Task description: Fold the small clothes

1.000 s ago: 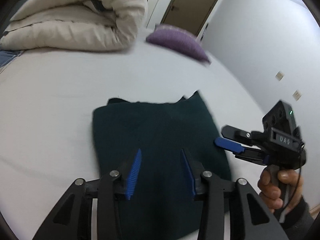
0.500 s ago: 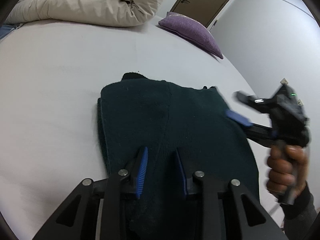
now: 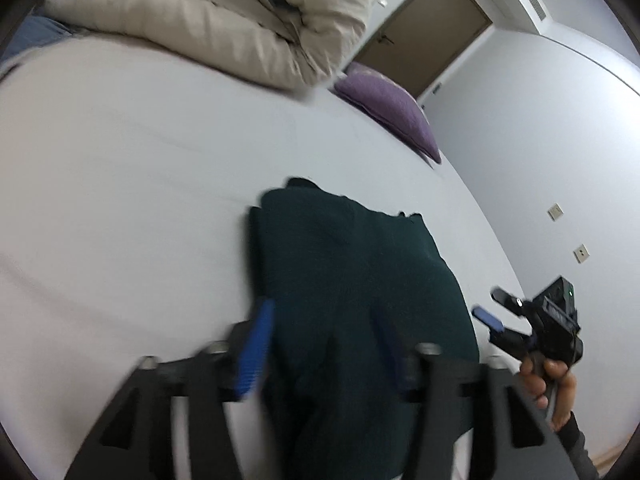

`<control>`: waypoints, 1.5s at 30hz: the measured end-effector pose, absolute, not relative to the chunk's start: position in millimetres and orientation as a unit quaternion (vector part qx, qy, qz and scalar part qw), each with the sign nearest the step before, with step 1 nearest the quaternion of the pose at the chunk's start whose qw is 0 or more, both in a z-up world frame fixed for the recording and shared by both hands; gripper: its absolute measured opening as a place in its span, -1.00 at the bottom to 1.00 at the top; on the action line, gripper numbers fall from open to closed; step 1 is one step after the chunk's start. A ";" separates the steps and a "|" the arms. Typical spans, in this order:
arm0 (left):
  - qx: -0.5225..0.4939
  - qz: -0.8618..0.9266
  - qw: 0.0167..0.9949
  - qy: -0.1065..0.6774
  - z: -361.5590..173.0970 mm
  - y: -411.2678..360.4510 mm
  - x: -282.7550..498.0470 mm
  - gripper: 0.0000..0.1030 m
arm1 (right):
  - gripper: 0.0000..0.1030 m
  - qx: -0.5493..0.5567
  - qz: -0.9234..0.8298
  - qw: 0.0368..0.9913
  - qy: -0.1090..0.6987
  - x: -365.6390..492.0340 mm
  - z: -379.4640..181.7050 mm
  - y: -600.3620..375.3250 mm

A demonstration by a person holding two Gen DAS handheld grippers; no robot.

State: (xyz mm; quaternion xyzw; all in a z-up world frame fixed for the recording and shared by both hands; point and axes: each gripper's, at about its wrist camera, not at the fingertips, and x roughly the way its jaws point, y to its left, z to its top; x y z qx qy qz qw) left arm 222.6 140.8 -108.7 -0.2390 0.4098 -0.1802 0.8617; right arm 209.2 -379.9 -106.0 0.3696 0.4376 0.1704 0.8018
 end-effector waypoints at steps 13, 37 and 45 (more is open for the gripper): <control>-0.325 -0.206 0.782 0.490 -157.7 153.7 249.3 0.45 | 0.32 0.347 0.239 0.746 0.515 186.9 -143.0 -325.6; -0.308 -0.248 0.758 0.519 -122.2 114.6 250.1 -0.50 | -0.24 0.300 0.227 0.772 0.512 186.9 -111.1 -290.6; -0.284 -0.283 0.774 0.490 -65.5 108.8 141.7 -0.50 | -0.24 0.308 0.270 0.774 0.482 77.6 -55.5 -298.2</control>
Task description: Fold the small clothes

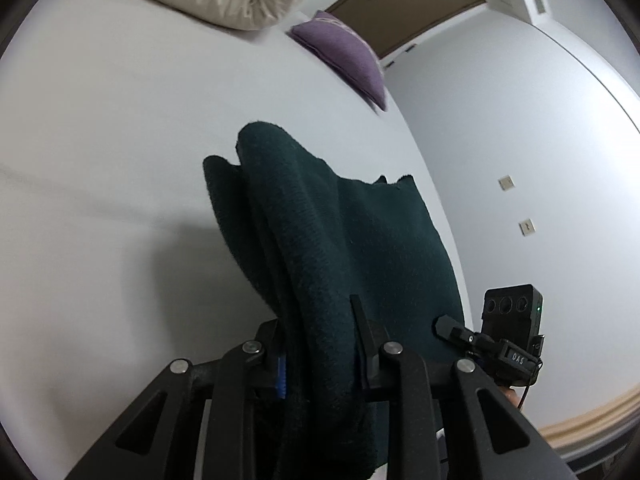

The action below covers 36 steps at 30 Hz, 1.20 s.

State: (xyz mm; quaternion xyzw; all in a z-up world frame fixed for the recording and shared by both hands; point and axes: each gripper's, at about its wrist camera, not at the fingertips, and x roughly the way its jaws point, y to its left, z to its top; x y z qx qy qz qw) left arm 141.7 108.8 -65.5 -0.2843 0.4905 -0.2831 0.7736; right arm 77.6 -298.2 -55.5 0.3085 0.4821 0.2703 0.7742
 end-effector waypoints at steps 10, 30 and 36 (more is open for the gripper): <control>-0.231 -0.267 0.757 0.549 -135.5 76.2 60.6 -0.45 | -0.25 0.350 0.241 0.755 0.500 -59.9 -108.7 -336.5; -0.285 -0.230 0.774 0.517 -168.3 97.0 19.8 -0.41 | -0.22 0.294 0.250 0.778 0.496 -58.1 -95.2 -331.6; -0.289 -0.232 0.774 0.513 -170.1 99.7 18.9 -0.35 | -0.21 0.354 0.260 0.747 0.500 -39.4 -130.9 -349.9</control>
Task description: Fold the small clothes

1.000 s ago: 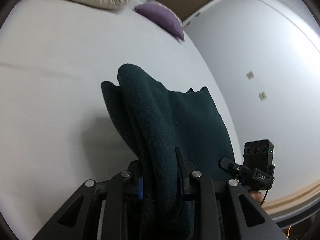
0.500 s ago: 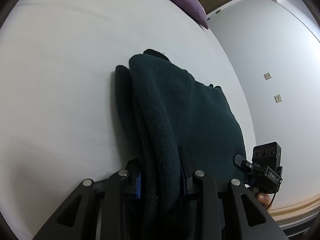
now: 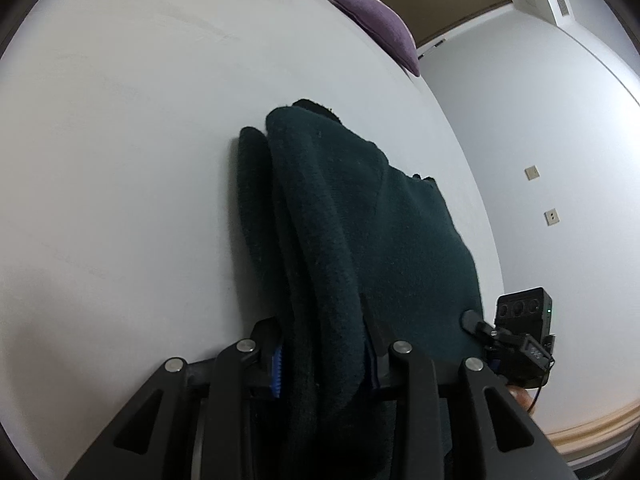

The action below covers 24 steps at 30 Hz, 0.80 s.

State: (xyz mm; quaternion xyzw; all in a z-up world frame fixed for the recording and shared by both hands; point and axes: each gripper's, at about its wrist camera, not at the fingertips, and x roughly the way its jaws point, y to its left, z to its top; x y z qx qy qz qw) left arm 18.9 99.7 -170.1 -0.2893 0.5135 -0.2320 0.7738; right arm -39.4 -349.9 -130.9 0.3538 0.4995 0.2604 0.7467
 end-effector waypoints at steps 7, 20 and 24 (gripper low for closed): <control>-0.251 -0.192 0.810 0.494 -133.2 109.5 7.9 -0.31 | -0.05 0.338 0.202 0.777 0.490 -58.0 -96.5 -372.3; -0.146 -0.198 0.830 0.500 -125.0 42.7 40.6 -0.26 | -0.02 0.364 0.236 0.769 0.470 2.4 -78.0 -336.7; -0.172 -0.215 0.826 0.491 -133.7 54.9 42.3 -0.31 | -0.25 0.408 0.232 0.755 0.458 16.0 -100.8 -357.2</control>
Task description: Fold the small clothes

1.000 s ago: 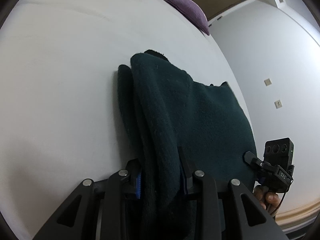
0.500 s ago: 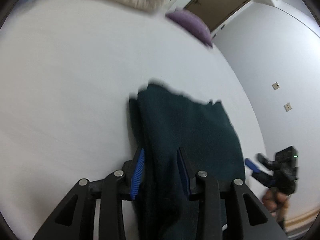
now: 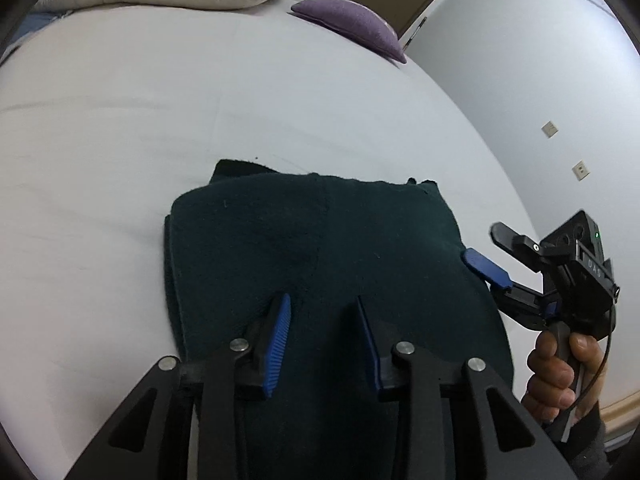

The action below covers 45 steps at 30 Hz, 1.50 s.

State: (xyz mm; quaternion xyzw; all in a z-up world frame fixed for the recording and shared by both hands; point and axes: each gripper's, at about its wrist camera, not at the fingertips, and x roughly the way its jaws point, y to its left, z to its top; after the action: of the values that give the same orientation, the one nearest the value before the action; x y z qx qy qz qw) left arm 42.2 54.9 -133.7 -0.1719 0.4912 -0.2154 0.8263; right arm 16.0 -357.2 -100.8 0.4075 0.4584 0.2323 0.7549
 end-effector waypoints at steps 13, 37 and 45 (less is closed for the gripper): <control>-0.148 -0.226 0.844 0.464 -139.1 55.3 27.5 -0.32 | -0.18 0.367 0.320 0.735 0.471 -105.1 -126.0 -339.2; 0.037 0.059 0.996 0.047 66.1 80.5 -201.0 1.00 | 1.00 -0.015 0.040 0.994 0.098 -271.8 115.2 -307.5; 0.030 0.047 0.988 0.147 91.5 78.7 -183.7 1.00 | 1.00 0.029 0.032 0.995 0.094 -288.2 159.4 -314.7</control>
State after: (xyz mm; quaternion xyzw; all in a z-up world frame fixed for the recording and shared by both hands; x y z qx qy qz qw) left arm -183.7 78.7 91.5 0.0303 0.1466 0.0469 0.9876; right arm -288.2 -314.7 159.4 0.0295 0.0943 0.0322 0.9946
